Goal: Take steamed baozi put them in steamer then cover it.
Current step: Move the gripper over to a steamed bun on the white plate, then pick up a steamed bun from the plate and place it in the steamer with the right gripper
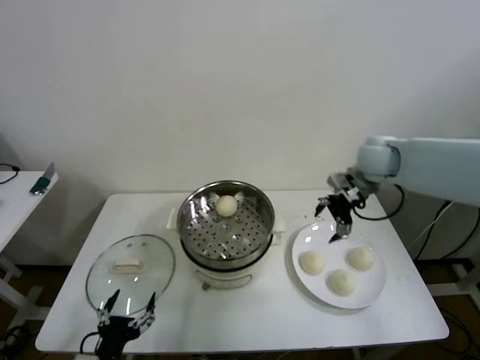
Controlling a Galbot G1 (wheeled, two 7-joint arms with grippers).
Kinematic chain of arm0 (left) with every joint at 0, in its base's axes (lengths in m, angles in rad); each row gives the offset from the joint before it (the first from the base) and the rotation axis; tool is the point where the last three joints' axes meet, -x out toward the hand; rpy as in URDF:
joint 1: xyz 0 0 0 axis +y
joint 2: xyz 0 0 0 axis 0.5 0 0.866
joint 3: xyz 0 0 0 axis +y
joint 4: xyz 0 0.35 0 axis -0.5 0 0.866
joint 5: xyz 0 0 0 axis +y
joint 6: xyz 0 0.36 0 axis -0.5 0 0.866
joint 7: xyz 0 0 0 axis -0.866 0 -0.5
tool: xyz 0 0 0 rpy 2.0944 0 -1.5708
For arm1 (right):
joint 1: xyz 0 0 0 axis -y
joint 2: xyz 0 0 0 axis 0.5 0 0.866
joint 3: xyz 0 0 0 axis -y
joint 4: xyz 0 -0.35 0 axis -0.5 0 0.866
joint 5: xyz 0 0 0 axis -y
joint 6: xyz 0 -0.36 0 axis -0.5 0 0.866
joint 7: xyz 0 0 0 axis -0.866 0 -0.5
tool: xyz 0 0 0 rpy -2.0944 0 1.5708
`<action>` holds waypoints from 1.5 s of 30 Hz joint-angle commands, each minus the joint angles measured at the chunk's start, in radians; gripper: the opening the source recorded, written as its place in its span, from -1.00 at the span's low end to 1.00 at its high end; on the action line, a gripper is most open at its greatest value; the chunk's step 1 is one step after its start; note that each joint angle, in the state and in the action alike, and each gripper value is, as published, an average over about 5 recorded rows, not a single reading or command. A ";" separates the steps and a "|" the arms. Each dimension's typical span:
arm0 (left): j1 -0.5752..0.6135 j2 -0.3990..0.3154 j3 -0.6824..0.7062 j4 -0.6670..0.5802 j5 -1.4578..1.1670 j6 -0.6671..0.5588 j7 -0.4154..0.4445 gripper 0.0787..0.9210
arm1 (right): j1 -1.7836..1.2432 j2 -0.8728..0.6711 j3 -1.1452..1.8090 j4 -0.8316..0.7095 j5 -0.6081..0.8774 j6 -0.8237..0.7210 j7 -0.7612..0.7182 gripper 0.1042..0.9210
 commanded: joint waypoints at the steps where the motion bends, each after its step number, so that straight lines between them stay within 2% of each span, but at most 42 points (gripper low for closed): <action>1: 0.001 -0.004 -0.002 0.000 0.002 -0.001 0.000 0.77 | -0.276 -0.071 0.171 -0.017 -0.040 -0.169 0.094 0.76; 7: 0.003 -0.005 -0.008 0.006 0.001 -0.001 -0.001 0.77 | -0.390 -0.011 0.271 -0.102 -0.071 -0.188 0.122 0.76; 20: 0.003 -0.009 -0.010 0.009 -0.001 -0.002 -0.001 0.77 | -0.465 0.051 0.328 -0.174 -0.119 -0.202 0.140 0.75; 31: 0.004 -0.013 -0.006 0.006 0.001 -0.001 -0.001 0.77 | -0.433 0.055 0.325 -0.171 -0.138 -0.171 0.089 0.49; 38: 0.008 -0.013 -0.005 -0.002 0.002 0.000 -0.002 0.77 | -0.341 0.050 0.291 -0.174 -0.152 -0.130 0.034 0.43; 45: 0.011 -0.015 0.000 -0.011 0.003 0.000 -0.002 0.77 | -0.048 0.064 0.159 -0.169 -0.053 -0.059 -0.069 0.39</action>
